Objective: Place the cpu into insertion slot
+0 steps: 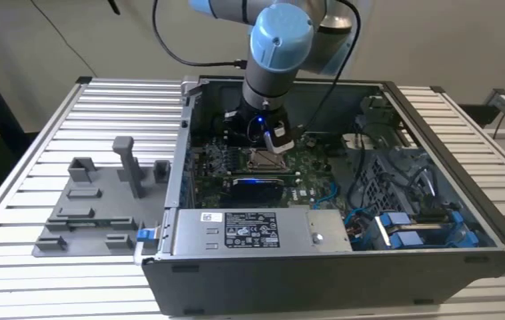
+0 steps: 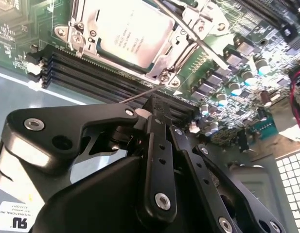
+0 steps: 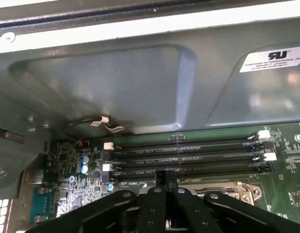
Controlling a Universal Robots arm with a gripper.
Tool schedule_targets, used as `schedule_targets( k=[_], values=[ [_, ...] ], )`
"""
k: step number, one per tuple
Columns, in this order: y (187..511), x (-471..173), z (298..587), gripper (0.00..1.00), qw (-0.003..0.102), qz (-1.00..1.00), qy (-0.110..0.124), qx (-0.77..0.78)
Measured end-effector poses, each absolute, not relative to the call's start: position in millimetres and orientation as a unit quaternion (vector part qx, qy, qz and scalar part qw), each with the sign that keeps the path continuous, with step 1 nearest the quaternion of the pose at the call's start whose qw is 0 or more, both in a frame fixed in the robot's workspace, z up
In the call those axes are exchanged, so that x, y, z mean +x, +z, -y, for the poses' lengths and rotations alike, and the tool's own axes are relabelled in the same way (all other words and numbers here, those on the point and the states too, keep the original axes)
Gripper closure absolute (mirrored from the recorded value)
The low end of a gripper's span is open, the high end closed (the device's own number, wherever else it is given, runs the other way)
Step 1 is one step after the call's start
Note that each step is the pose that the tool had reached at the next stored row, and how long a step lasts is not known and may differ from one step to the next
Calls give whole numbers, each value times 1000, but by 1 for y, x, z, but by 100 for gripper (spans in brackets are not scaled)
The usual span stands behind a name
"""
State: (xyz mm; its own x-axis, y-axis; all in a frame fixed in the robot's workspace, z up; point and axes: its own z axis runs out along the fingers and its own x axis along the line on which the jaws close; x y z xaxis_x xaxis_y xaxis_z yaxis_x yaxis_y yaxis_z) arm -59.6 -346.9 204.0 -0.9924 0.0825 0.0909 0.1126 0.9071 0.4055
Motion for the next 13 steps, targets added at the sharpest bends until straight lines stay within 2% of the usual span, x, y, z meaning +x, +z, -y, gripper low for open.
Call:
schedule_targets(
  k=[13],
  values=[
    [199,-58,347,89,36,976,-210,-50]
  ],
)
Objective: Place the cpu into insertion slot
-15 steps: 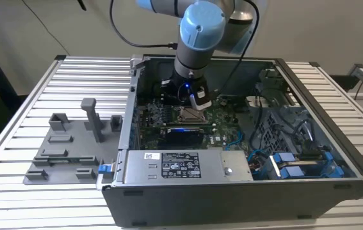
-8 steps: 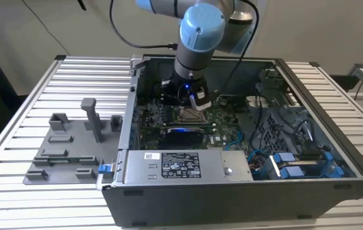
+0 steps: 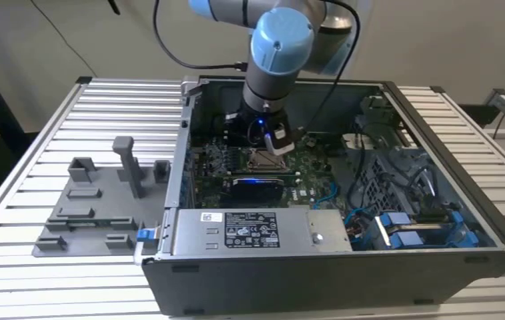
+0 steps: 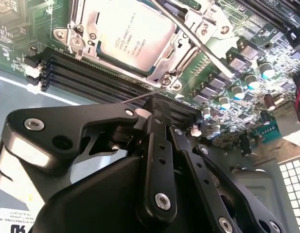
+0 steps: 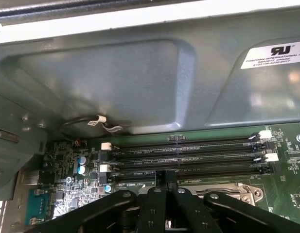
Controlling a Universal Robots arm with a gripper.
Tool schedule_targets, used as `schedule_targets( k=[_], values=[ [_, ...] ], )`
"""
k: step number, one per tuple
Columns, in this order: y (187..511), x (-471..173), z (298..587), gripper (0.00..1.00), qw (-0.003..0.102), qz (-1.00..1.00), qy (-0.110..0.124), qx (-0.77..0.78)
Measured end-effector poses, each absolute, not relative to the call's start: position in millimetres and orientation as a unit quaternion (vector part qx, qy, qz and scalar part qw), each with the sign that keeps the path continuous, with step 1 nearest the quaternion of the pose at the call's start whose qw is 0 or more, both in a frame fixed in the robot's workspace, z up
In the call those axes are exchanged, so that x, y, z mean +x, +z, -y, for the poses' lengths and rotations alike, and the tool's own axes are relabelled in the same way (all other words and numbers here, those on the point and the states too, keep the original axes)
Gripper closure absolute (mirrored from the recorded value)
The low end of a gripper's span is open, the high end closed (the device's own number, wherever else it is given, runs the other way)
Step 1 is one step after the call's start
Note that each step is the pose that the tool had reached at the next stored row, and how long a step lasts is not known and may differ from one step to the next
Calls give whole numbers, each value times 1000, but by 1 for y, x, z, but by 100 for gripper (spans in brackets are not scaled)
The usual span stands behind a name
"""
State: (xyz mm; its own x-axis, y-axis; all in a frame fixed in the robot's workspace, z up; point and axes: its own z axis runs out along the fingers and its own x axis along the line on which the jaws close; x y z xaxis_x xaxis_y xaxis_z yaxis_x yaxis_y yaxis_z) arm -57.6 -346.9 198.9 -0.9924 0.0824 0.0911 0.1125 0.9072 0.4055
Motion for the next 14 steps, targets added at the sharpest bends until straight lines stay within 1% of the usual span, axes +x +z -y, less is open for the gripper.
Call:
schedule_targets(
  k=[14],
  values=[
    [194,-45,347,89,36,976,-210,-50]
  ],
)
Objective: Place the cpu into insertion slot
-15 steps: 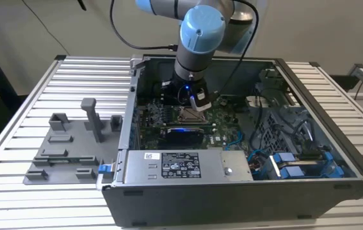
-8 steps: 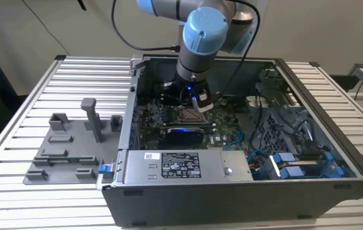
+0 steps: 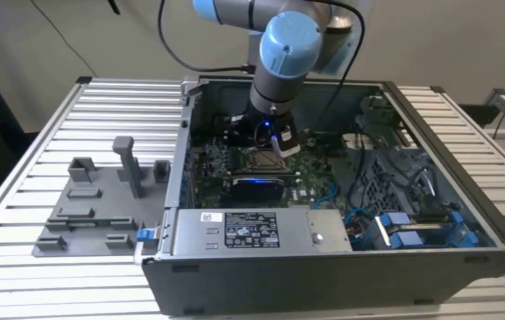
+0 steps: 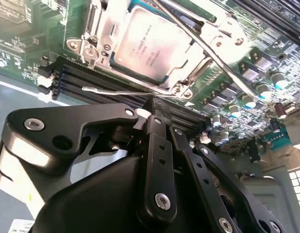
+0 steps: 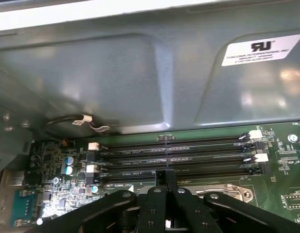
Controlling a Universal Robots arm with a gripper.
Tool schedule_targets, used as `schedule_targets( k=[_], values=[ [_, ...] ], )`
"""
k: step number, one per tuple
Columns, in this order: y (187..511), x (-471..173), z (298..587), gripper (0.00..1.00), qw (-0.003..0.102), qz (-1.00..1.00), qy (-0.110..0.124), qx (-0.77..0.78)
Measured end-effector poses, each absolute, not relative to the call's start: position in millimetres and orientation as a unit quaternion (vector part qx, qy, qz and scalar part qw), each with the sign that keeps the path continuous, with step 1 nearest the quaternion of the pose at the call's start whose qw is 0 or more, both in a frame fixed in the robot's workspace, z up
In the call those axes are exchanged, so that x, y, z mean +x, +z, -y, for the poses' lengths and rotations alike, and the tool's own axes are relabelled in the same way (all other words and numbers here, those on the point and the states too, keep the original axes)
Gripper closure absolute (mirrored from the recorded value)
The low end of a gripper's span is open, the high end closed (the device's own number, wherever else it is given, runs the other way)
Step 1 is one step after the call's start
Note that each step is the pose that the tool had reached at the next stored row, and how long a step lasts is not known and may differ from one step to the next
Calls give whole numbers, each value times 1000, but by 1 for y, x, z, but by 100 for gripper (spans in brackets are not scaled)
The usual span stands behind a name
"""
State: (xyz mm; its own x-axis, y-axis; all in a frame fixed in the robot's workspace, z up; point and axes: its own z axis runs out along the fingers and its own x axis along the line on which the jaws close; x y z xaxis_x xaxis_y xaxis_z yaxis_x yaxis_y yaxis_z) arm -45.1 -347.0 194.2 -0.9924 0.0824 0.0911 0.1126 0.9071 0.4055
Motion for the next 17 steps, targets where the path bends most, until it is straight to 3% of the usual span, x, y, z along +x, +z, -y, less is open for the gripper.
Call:
schedule_targets(
  k=[17],
  values=[
    [193,-28,349,89,36,976,-210,-50]
  ],
)
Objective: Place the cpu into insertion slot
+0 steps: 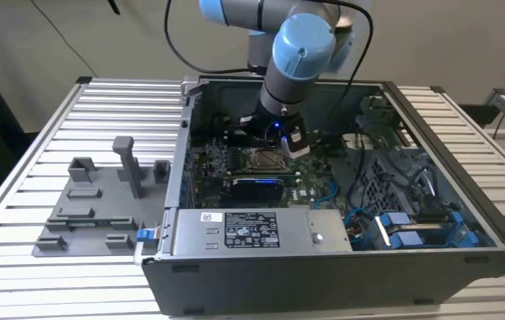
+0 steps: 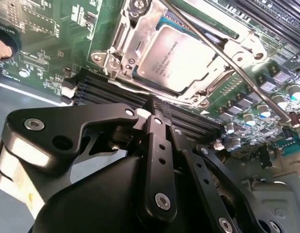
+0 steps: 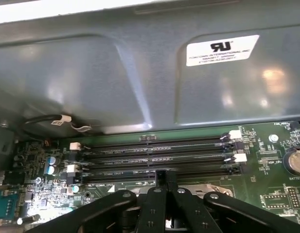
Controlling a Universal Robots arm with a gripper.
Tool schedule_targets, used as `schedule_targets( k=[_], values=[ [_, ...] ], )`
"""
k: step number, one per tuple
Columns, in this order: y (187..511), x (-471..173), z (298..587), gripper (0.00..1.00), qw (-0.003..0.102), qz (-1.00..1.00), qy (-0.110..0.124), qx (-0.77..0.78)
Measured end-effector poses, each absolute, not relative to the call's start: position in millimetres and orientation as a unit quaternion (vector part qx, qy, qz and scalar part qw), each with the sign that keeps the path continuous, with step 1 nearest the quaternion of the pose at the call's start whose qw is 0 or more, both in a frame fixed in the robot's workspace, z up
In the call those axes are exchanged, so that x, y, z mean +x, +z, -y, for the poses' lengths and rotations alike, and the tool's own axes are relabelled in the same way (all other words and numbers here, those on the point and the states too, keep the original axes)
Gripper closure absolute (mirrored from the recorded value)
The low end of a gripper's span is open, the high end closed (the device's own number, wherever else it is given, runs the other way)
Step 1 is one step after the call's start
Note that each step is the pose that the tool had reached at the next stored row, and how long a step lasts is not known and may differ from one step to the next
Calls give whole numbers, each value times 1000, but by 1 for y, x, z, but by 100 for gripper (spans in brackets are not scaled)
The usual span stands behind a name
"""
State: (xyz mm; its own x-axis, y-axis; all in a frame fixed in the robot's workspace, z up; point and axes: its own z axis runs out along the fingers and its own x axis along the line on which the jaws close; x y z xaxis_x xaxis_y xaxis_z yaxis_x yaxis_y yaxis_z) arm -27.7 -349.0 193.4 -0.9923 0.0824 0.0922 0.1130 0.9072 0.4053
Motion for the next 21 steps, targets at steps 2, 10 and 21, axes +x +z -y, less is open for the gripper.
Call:
schedule_targets(
  k=[2,10,21],
  values=[
    [193,-25,350,89,37,976,-210,-50],
    [193,-19,351,89,37,976,-210,-50],
    [190,-17,351,89,37,976,-209,-50]
  ],
)
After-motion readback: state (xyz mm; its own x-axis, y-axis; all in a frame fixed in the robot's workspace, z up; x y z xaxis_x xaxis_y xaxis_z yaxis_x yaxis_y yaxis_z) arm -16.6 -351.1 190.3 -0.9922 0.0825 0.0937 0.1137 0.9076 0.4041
